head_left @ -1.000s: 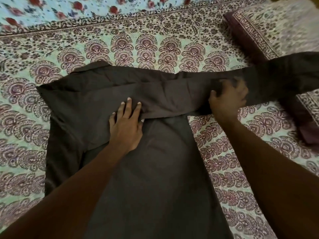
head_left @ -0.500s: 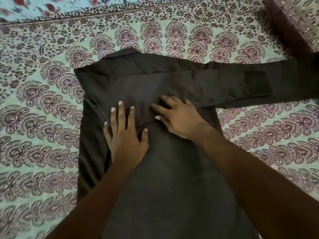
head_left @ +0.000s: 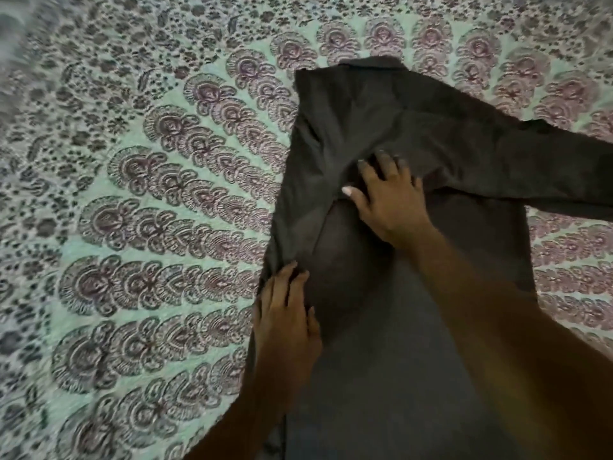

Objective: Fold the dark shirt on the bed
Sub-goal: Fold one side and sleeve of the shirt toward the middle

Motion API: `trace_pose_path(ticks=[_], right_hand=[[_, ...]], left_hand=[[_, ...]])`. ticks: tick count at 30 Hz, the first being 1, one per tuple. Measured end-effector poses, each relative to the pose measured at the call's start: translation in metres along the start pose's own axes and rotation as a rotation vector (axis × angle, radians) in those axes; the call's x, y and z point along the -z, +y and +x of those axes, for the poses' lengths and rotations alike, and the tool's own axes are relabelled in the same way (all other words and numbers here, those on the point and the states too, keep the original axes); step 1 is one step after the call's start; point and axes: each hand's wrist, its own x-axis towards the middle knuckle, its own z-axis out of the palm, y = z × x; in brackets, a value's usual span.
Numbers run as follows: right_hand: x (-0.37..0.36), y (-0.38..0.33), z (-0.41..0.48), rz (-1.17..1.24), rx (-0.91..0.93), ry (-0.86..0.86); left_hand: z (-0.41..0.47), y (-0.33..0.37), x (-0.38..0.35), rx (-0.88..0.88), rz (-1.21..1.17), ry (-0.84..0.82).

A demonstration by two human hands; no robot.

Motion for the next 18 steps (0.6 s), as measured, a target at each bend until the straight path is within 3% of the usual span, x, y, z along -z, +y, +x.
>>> trace_pose_path(ticks=[4, 6, 10, 14, 18], right_hand=[[-0.017, -0.044, -0.041, -0.086, 0.415, -0.184], [-0.025, -0.052, -0.057, -0.077, 0.327, -0.248], [-0.028, -0.089, -0.098, -0.030, -0.030, -0.116], [-0.050, -0.140, -0.167, 0.379, -0.154, -0.123], [-0.068, -0.163, -0.226, 0.612, -0.304, -0.116]], left_hand=[[-0.046, -0.028, -0.002, -0.140, -0.084, -0.047], [-0.069, -0.039, -0.004, -0.186, -0.114, -0.063], [-0.109, -0.049, 0.008, -0.145, -0.124, -0.024], [-0.145, -0.054, 0.019, 0.018, -0.050, 0.011], [-0.171, -0.063, 0.018, 0.127, -0.322, 0.136]])
